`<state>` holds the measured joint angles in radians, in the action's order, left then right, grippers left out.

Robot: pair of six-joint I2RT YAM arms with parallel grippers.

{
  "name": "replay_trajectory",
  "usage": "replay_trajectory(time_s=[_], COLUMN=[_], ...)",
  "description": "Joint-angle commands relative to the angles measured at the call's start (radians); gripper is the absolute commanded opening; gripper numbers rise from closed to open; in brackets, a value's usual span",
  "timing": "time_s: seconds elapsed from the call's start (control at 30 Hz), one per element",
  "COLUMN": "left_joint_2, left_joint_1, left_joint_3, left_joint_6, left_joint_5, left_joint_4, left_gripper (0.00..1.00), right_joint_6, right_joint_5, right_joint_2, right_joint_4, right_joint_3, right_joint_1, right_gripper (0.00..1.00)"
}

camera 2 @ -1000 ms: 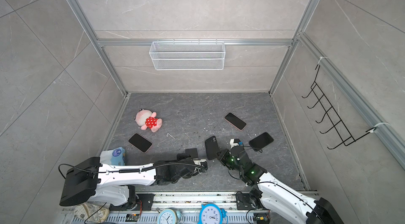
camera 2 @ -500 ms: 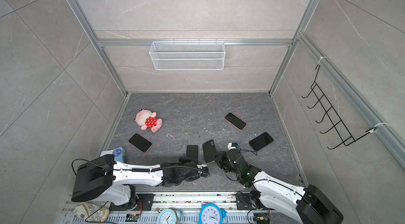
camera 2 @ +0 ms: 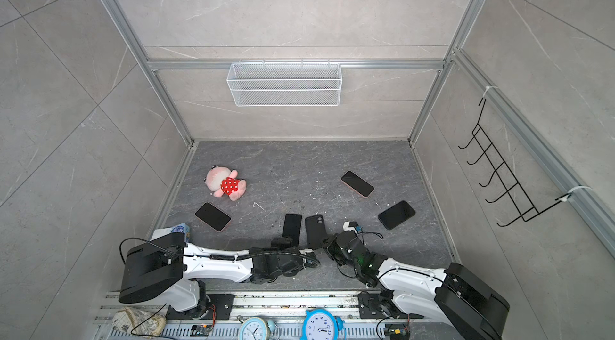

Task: Take the phone out of the phone case
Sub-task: Place the phone case at the center of the table, then move the phone case to the center of the table.

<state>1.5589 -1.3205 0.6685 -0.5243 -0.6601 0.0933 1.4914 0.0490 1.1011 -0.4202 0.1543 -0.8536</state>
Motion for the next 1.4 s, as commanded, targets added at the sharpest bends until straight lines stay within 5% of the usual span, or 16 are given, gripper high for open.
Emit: replay_trajectory(time_s=[0.0, 0.13, 0.33, 0.53, 0.7, 0.93, 1.13, 1.37], left_joint_2=[-0.038, -0.142, -0.351, -0.438, -0.482, -0.541, -0.606, -0.633], left_joint_1=[-0.005, -0.002, -0.002, 0.0, 0.034, 0.16, 0.173, 0.175], left_joint_3=[0.026, 0.037, 0.049, 0.101, 0.132, 0.158, 0.163, 0.186], left_joint_6=[0.065, 0.126, 0.234, 0.435, 0.655, 0.945, 1.028, 1.081], left_joint_5=[-0.008, -0.043, -0.064, -0.082, -0.036, 0.163, 0.153, 0.147], left_joint_4=[0.089, 0.125, 0.165, 0.236, 0.28, 0.354, 0.433, 0.496], left_gripper=[0.68, 0.7, 0.87, 0.94, 0.97, 0.97, 0.95, 0.94], right_joint_6=[0.016, 0.025, 0.001, -0.088, -0.209, -0.477, -0.579, -0.646], right_joint_5=[0.054, 0.094, 0.088, 0.12, 0.183, 0.247, 0.28, 0.265], right_joint_2=[0.023, 0.028, 0.005, -0.163, -0.256, -0.027, 0.132, 0.221], right_joint_4=[-0.026, 0.018, 0.09, 0.432, 0.653, 0.776, 0.805, 0.801], right_joint_3=[0.014, 0.033, 0.061, 0.108, 0.17, 0.389, 0.485, 0.52], right_joint_1=[-0.033, -0.084, -0.139, -0.16, -0.16, -0.16, -0.149, -0.118], right_gripper=[0.26, 0.46, 0.7, 0.87, 0.86, 0.71, 0.57, 0.52])
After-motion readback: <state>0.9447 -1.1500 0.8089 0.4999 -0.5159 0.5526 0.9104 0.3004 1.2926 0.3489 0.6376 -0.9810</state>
